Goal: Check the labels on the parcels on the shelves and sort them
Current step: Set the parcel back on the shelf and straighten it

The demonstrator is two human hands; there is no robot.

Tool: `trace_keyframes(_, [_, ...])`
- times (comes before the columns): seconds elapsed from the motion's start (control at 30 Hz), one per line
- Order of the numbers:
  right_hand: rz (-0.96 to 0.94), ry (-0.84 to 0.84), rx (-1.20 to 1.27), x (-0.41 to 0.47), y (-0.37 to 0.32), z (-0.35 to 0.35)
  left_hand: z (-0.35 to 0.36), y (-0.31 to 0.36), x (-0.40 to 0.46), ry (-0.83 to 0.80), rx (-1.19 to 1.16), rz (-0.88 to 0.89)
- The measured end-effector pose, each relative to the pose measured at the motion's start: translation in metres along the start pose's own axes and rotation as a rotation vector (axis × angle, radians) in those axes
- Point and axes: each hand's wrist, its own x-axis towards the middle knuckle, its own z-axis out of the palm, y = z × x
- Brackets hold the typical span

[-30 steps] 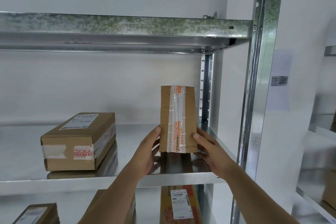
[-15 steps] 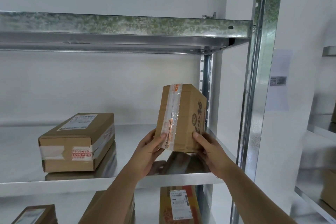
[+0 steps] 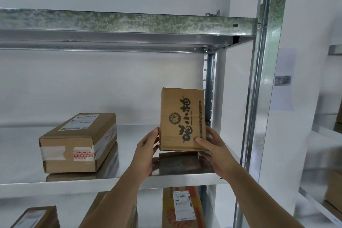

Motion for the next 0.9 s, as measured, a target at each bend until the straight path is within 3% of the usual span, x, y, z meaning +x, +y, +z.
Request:
trace_keyframes(0.17, [-0.001, -0.009, -0.023, 0.0028, 0.0029, 0.0012, 0.0014, 0.0045, -0.0038, -0.054, -0.050, -0.121])
trace_keyframes(0.9, [0.024, 0.001, -0.125, 0.0019, -0.0001, 0.0041, 0.0034, 0.0064, -0.0067, -0.036, -0.090, -0.074])
